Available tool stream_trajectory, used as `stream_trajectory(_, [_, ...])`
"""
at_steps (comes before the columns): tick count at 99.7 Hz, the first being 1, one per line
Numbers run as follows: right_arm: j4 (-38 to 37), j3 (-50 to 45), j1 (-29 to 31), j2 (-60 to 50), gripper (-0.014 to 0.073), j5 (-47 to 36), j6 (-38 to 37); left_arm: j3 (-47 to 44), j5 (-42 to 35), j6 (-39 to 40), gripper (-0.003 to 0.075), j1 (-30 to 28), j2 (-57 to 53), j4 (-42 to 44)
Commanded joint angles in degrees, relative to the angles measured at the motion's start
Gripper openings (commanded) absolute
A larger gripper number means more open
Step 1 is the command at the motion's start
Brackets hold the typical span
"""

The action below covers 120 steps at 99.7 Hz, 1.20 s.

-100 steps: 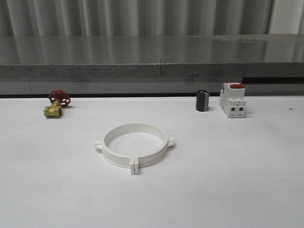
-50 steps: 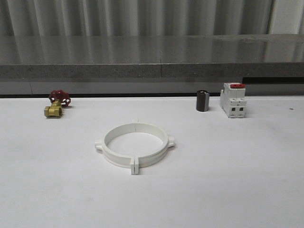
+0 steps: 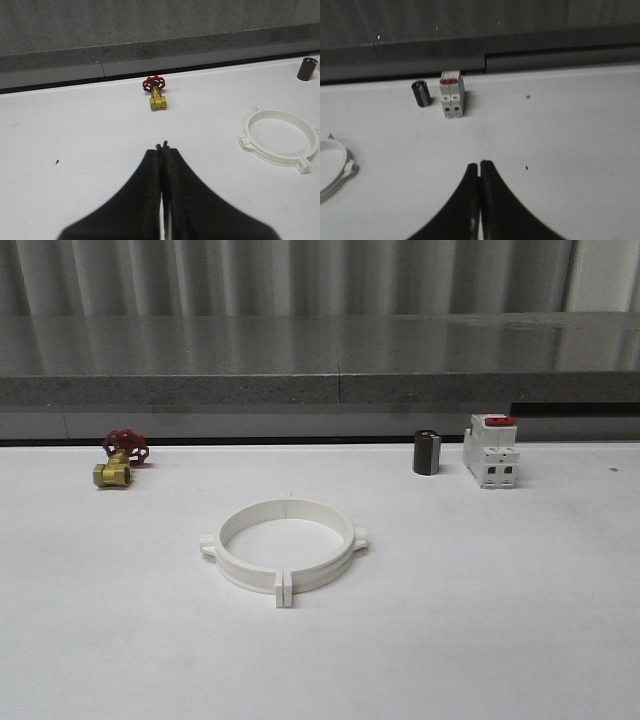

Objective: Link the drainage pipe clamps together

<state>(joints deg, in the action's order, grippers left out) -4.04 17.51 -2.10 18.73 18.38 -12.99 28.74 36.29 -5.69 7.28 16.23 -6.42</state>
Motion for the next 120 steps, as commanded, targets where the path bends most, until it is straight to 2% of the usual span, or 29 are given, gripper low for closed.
stream_trajectory(1, [0.6,-2.5,2.0,-4.0,-0.0118,-9.5,0.5,1.5,-4.3,-0.1,-0.002,-0.2,0.5,-0.6])
stream_trajectory(18, [2.6,-10.1,5.7,-12.8,-0.0118,-10.5,0.6,1.5,-4.3,-0.1,-0.002,-0.2,0.5,-0.6])
stream_trajectory(41, [2.8,-18.3,5.6,-20.6,-0.0118,-16.7,0.6,1.5,-4.4,-0.1,-0.002,-0.2,0.5,-0.6])
stream_trajectory(70, [2.6,-18.2,4.5,-20.5,-0.0118,-19.6,0.6,1.5,-4.4,-0.1,-0.002,-0.2,0.5,-0.6])
stream_trajectory(120, [2.5,-18.2,4.0,-20.5,-0.0118,-19.3,0.6,1.5,-4.4,-0.1,-0.002,-0.2,0.5,-0.6])
